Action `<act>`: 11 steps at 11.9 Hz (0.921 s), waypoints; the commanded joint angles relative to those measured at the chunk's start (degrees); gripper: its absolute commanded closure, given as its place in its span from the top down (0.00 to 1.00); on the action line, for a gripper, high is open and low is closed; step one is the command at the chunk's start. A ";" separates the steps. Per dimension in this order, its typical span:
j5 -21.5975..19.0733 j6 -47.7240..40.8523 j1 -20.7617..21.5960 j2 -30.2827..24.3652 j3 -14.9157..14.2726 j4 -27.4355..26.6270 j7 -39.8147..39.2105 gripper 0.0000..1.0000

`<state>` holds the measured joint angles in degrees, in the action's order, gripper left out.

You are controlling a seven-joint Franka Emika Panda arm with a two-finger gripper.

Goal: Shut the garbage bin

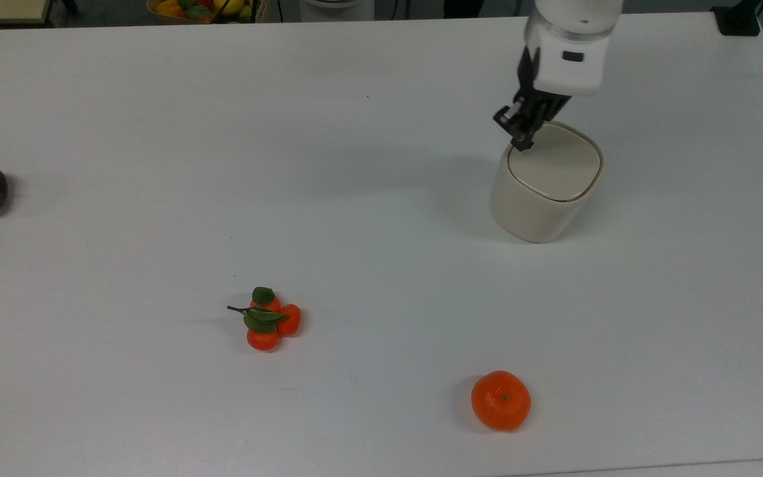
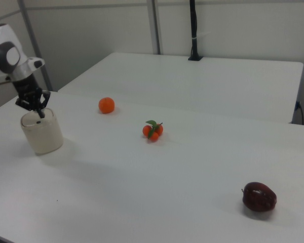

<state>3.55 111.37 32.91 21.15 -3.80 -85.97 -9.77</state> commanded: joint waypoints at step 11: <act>0.23 -21.19 -21.04 -14.73 -0.24 0.54 9.41 0.00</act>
<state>3.57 92.76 14.47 9.36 -4.48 -83.89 -3.67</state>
